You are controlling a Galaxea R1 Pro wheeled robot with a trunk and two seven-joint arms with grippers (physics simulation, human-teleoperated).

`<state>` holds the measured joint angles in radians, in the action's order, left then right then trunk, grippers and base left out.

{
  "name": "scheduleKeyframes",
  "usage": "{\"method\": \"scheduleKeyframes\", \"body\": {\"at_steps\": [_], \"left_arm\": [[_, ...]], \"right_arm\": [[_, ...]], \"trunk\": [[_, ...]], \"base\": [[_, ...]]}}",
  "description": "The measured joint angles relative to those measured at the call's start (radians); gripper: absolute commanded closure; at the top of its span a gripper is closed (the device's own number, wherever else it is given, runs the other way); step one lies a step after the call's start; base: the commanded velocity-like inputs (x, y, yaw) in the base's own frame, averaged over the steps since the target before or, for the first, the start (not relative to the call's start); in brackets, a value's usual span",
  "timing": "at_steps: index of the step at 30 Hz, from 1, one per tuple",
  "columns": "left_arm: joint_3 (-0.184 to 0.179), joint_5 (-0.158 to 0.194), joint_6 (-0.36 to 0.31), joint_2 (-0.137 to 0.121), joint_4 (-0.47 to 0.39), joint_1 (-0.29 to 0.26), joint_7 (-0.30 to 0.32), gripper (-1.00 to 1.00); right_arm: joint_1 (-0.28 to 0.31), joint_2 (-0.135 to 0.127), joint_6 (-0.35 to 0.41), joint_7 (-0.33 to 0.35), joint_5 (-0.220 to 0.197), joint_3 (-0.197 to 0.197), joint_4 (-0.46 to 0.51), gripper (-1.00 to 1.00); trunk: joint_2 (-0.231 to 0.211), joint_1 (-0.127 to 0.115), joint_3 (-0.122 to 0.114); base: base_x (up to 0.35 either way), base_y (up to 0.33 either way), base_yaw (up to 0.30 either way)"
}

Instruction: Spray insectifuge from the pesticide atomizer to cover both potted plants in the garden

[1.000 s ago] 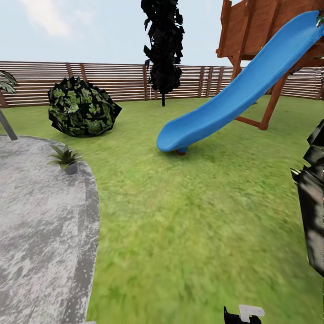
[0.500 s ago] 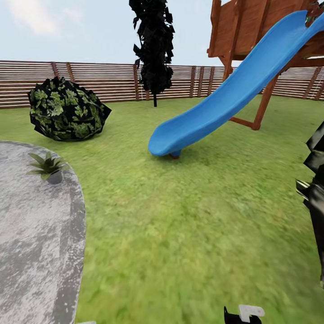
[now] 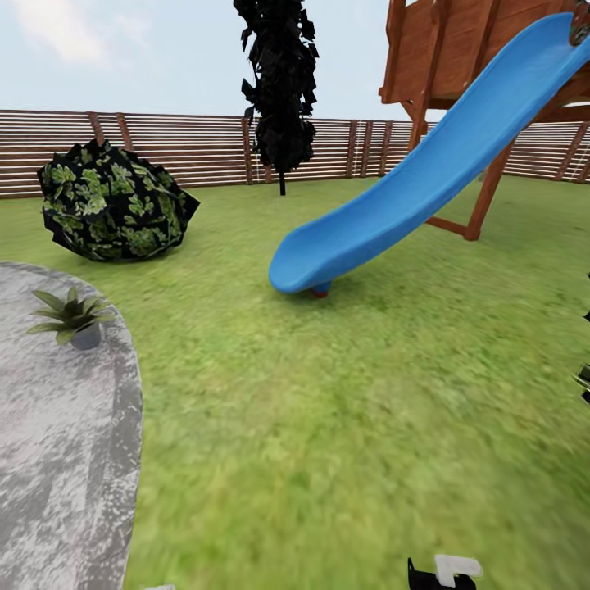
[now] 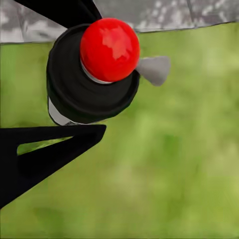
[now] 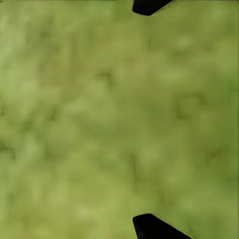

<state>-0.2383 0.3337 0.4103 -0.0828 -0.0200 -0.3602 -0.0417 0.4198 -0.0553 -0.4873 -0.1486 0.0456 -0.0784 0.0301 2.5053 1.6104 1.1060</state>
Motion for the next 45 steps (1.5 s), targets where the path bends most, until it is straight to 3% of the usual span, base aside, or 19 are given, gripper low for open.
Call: {"method": "scheduleKeyframes", "body": {"at_steps": [34,45], "left_arm": [[0.001,0.0,0.0,0.0,0.0,0.0,0.0,1.0],[0.001,0.0,0.0,0.0,0.0,0.0,0.0,1.0]], "right_arm": [[0.0,0.002,0.0,0.0,-0.001,0.0,0.0,-1.0],[0.0,0.003,0.0,0.0,-0.001,0.0,0.0,-1.0]], "trunk": [[0.0,0.0,0.0],[0.0,0.0,0.0]], "base": [[0.338,0.0,0.001],[0.338,0.0,0.245]]}}
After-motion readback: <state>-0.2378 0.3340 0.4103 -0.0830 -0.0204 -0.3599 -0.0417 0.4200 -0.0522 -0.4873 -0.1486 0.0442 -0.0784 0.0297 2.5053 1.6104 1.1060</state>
